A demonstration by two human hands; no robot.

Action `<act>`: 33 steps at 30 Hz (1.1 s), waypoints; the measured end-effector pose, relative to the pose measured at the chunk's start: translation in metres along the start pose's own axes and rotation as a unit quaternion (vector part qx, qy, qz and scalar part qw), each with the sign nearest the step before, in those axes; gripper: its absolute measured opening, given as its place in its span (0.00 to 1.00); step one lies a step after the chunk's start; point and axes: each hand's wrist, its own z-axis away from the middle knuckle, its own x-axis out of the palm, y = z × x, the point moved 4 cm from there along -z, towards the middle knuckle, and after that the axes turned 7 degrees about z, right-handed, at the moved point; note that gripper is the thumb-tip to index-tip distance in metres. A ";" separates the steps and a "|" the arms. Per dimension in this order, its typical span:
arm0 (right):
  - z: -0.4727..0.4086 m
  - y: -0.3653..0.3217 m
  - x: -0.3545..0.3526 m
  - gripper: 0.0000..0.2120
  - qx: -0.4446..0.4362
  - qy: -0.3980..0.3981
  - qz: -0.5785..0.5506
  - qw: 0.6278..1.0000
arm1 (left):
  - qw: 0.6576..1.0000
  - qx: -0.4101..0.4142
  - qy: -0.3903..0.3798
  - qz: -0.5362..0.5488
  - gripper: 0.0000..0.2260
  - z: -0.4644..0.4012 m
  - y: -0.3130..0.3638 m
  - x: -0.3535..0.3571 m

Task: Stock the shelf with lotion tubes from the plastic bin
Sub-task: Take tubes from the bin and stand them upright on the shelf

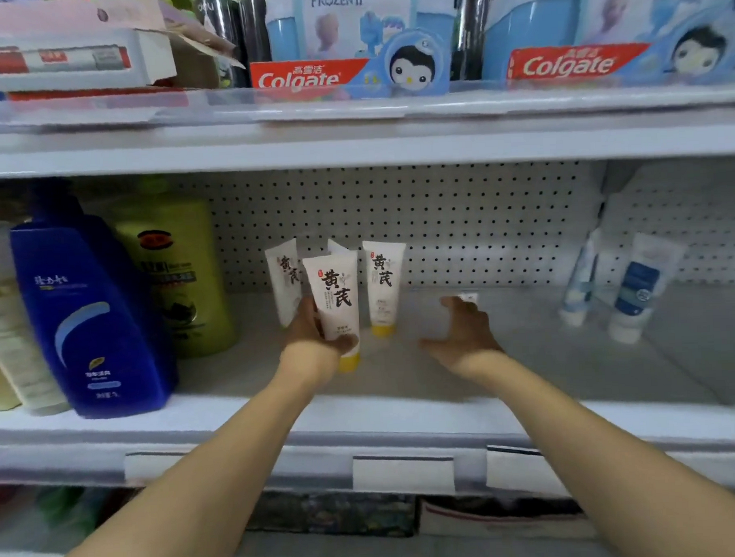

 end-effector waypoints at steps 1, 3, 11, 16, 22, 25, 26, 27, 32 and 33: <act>0.007 0.005 -0.007 0.37 -0.005 -0.014 0.038 0.999 | 1.000 0.000 -0.006 -0.003 0.28 0.001 0.003 0.009; 0.016 0.016 -0.018 0.37 -0.015 -0.040 0.097 0.994 | 1.000 0.003 -0.013 -0.020 0.27 0.001 0.009 0.028; 0.009 0.050 -0.040 0.36 -0.042 -0.070 0.135 0.987 | 0.991 0.037 0.021 -0.126 0.25 -0.008 0.026 0.089; -0.008 0.063 -0.042 0.36 -0.080 -0.083 0.107 0.988 | 0.989 0.067 0.052 -0.124 0.23 -0.018 0.027 0.127; -0.025 0.076 -0.042 0.36 -0.108 -0.094 0.105 0.984 | 0.981 0.054 0.095 -0.159 0.23 -0.029 0.023 0.150; -0.027 0.082 -0.040 0.36 -0.115 -0.101 0.105 0.983 | 0.977 0.047 0.109 -0.176 0.22 -0.032 0.018 0.151; -0.027 0.083 -0.040 0.37 -0.117 -0.105 0.105 0.982 | 0.976 0.048 0.112 -0.179 0.22 -0.033 0.018 0.151; -0.027 0.084 -0.039 0.37 -0.120 -0.109 0.106 0.981 | 0.976 0.050 0.114 -0.181 0.22 -0.033 0.018 0.151; -0.021 0.084 -0.035 0.37 -0.129 -0.117 0.111 0.978 | 0.973 0.047 0.104 -0.203 0.22 -0.031 0.016 0.153; -0.019 0.083 -0.034 0.37 -0.130 -0.117 0.112 0.978 | 0.973 0.042 0.097 -0.207 0.23 -0.030 0.015 0.152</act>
